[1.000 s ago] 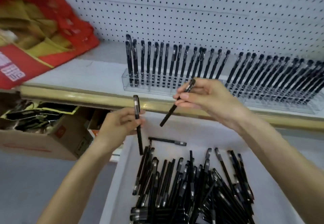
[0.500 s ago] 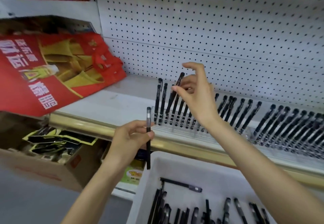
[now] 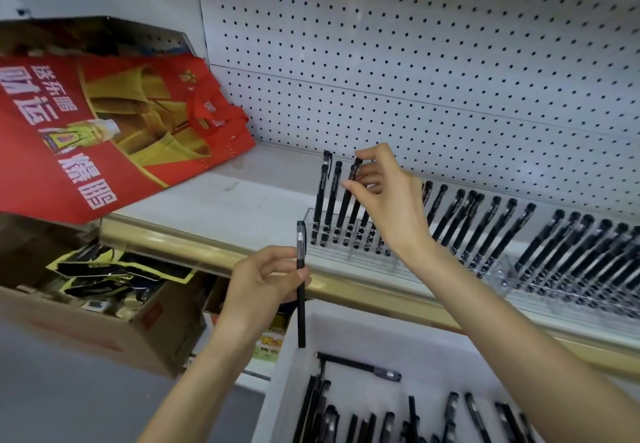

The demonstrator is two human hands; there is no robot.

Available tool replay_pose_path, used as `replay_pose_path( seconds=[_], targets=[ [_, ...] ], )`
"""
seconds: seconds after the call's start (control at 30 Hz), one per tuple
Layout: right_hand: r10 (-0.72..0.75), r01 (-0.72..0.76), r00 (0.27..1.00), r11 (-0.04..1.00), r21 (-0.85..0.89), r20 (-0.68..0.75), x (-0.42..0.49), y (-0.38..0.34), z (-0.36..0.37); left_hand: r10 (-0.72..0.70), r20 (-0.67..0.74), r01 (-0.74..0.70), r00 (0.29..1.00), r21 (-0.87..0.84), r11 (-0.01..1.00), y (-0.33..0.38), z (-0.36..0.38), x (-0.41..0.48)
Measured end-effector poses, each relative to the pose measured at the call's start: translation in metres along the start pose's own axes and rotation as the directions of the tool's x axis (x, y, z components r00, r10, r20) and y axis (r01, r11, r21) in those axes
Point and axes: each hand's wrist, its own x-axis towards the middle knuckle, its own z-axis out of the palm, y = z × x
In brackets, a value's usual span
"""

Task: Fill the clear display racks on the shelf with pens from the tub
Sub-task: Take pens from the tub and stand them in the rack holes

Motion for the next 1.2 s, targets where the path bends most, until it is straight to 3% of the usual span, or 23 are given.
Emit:
replay_pose_path(
  seconds=[0.33, 0.63, 0.77, 0.9, 0.97, 1.07, 1.13, 1.2],
  targets=[
    [-0.129, 0.126, 0.992, 0.977, -0.171, -0.005, 0.001, 0.008, 0.012, -0.032, 0.036, 0.033, 0.999, -0.037, 0.999, -0.005, 0.005, -0.006],
    [-0.149, 0.147, 0.989, 0.959, -0.241, 0.010, 0.003, 0.014, 0.012, -0.029, 0.027, 0.030, 0.999, -0.043, 0.999, -0.004, 0.004, -0.006],
    [-0.092, 0.092, 0.996, 0.981, -0.170, 0.007, 0.001, 0.009, 0.004, -0.019, 0.026, 0.021, 0.999, -0.060, 0.998, -0.001, 0.005, -0.008],
    [0.052, -0.049, 0.998, 0.996, 0.072, -0.040, -0.014, -0.005, -0.020, -0.007, 0.056, 0.013, 0.998, -0.102, 0.995, 0.005, 0.010, -0.012],
    [0.144, -0.165, 0.983, 0.965, 0.203, 0.114, -0.025, -0.013, -0.031, 0.014, 0.124, 0.005, 0.992, -0.156, 0.988, 0.007, 0.016, -0.014],
    [0.264, -0.458, 0.840, 0.813, 0.359, 0.474, -0.040, -0.019, -0.042, 0.044, 0.224, 0.008, 0.974, -0.226, 0.974, 0.008, 0.023, -0.017],
    [0.274, -0.586, 0.756, 0.687, 0.429, 0.595, -0.044, -0.018, -0.046, 0.058, 0.273, 0.012, 0.960, -0.247, 0.969, 0.009, 0.027, -0.019],
    [0.242, -0.636, 0.720, 0.607, 0.477, 0.651, -0.045, -0.014, -0.049, 0.068, 0.310, 0.014, 0.948, -0.256, 0.966, 0.010, 0.030, -0.021]
  ],
)
